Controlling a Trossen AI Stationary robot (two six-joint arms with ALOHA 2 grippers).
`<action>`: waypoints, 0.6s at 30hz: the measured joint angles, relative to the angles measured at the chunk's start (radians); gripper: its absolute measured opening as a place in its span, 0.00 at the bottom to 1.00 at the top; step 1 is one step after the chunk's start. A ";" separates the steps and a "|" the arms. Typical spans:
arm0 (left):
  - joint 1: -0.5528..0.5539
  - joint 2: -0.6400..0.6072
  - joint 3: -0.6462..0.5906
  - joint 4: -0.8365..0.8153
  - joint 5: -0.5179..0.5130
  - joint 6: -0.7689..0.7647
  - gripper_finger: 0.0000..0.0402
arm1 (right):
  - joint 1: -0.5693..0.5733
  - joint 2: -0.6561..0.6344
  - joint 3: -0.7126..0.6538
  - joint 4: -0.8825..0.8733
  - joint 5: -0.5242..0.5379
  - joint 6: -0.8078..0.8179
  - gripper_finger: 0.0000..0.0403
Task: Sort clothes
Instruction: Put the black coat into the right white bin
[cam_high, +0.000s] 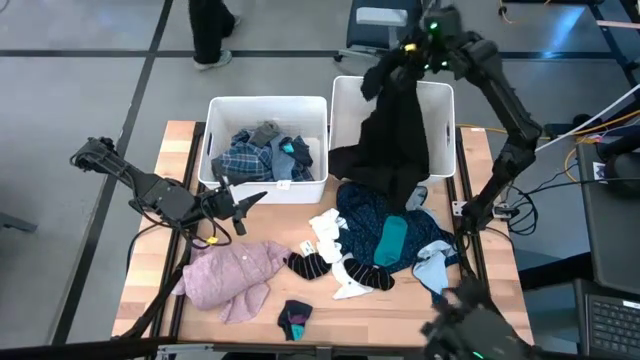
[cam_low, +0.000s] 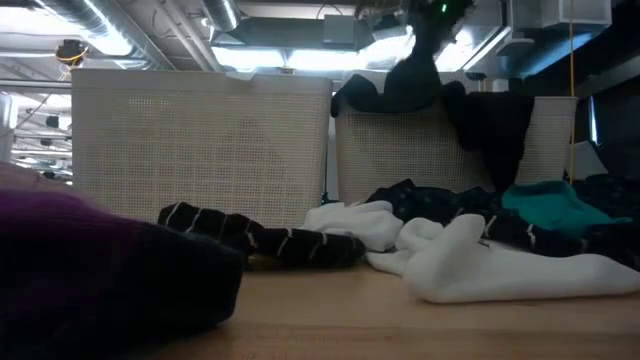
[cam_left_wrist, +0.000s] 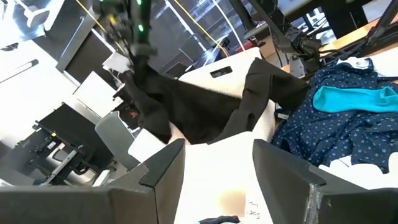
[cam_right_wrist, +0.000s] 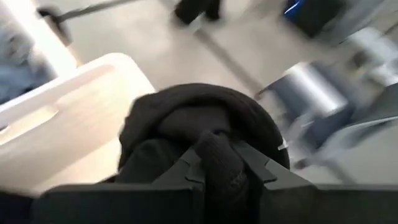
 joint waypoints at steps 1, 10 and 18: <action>0.000 0.000 0.000 0.000 0.000 0.000 0.45 | 0.000 0.000 -0.047 0.009 -0.027 0.011 0.11; 0.000 0.000 0.000 -0.003 0.000 -0.006 0.45 | 0.085 0.002 -0.428 0.220 -0.026 0.008 0.11; 0.000 0.000 0.000 -0.028 0.000 -0.013 0.45 | 0.128 0.007 -0.537 0.268 -0.017 0.011 0.13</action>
